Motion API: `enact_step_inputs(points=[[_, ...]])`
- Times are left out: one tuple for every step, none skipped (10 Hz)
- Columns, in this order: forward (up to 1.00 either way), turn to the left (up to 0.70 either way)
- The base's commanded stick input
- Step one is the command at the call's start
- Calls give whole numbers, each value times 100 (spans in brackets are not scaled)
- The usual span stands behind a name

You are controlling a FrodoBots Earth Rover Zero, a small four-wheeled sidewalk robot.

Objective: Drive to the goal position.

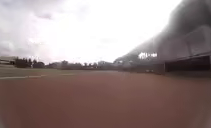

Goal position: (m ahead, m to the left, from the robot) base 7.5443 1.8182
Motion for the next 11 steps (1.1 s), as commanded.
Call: enact_step_inputs(points=[[70, 0], [70, 0], [70, 0], [70, 0], [70, 0], [70, 0], [70, 0], [70, 0], [70, 0], [70, 0], [70, 0]])
